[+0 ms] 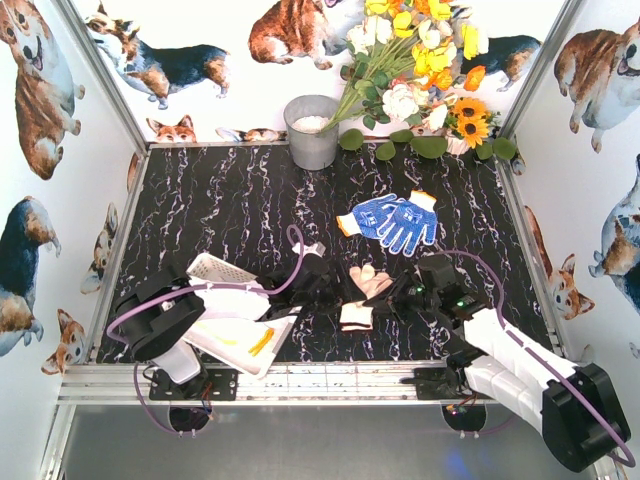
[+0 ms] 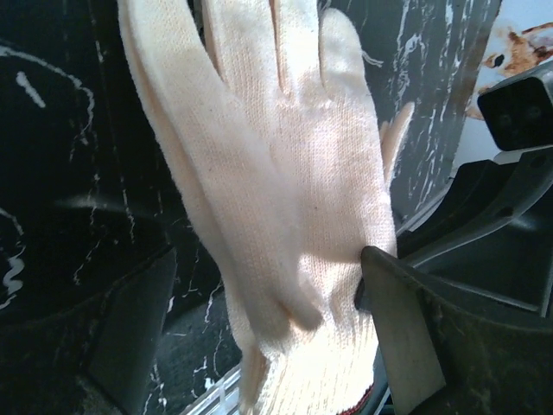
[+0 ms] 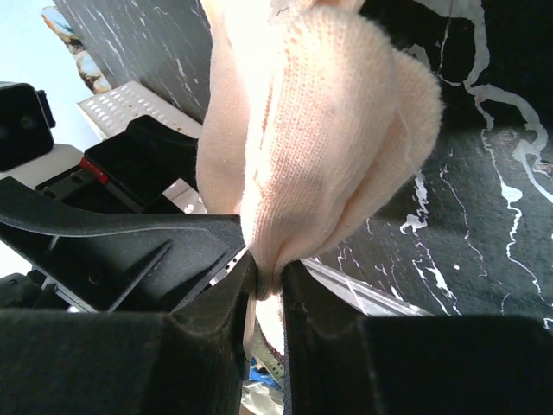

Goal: Put the gloves into the storage basket
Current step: Pick up the glove from the center of the board.

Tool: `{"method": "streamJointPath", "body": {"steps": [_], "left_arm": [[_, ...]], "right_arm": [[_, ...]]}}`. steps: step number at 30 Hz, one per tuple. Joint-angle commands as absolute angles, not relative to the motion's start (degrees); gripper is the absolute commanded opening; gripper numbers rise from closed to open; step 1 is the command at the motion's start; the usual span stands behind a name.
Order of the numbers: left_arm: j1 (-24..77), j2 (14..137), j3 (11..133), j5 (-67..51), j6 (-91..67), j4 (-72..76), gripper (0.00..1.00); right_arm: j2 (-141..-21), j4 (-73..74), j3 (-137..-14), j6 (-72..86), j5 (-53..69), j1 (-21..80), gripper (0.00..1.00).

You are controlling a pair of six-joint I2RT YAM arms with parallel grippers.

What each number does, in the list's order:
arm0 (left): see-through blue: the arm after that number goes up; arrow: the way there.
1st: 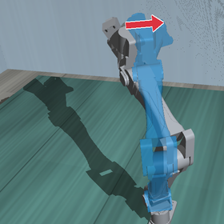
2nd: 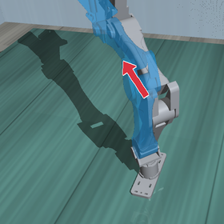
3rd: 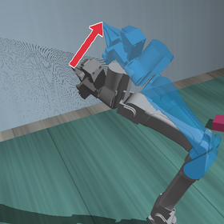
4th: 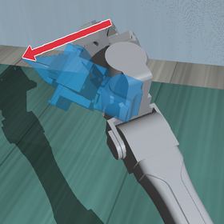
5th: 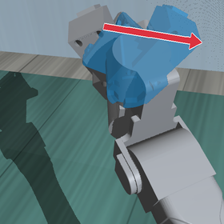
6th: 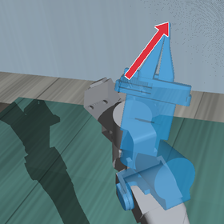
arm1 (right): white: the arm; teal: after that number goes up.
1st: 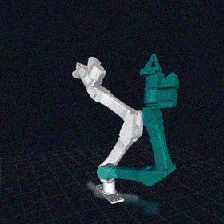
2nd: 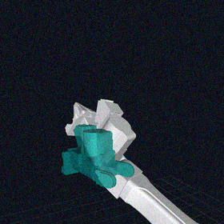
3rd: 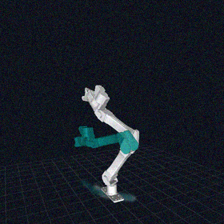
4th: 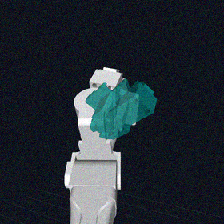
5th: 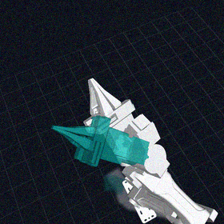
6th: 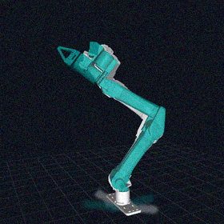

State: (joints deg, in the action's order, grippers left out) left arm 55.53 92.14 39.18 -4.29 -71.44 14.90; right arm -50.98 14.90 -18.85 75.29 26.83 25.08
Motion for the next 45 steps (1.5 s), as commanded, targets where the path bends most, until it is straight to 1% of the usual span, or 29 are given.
{"method": "streamJointPath", "body": {"steps": [1,9,16,20,23,33,35,38,40,45], "left_arm": [[55.26,93.69,39.27,-4.81,-73.19,21.61,0.83],[55.28,97.3,39.34,-5.97,-75.65,28.72,0.83],[55.24,95.85,40.13,-4.19,-75.21,26.72,0.82],[55.28,94.93,37.75,-2.73,-76.75,29.31,0.8],[55.28,92.82,36.61,-1.89,-77.4,30.97,0.76],[55.28,89.49,35.25,0.72,-77.2,30.6,0.59],[55.28,89.58,35.31,0.72,-77.44,30.1,0.55],[55.28,90.0,35.41,0.53,-77.88,29.59,0.46],[55.28,90.26,35.35,0.6,-78.07,29.27,0.38],[55.28,89.54,35.95,1.7,-77.11,26.11,0.15]], "right_arm": [[-49.28,11.01,-18.05,76.79,28.39,24.87,0.0],[-48.61,9.67,-17.5,77.93,29.0,24.7,0.0],[-48.26,9.41,-16.98,78.29,29.01,24.61,0.0],[-48.34,9.08,-16.22,78.29,28.91,24.61,0.0],[-48.3,8.98,-15.95,78.3,28.94,24.61,0.0],[-48.3,8.66,-15.84,78.25,29.07,24.53,0.0],[-48.34,8.55,-15.88,78.3,29.09,24.52,0.0],[-48.29,8.44,-15.91,78.22,29.19,24.53,0.0],[-48.18,8.44,-15.91,78.27,29.18,24.56,0.0],[-47.94,10.15,-17.08,76.73,28.64,24.52,0.0]]}}
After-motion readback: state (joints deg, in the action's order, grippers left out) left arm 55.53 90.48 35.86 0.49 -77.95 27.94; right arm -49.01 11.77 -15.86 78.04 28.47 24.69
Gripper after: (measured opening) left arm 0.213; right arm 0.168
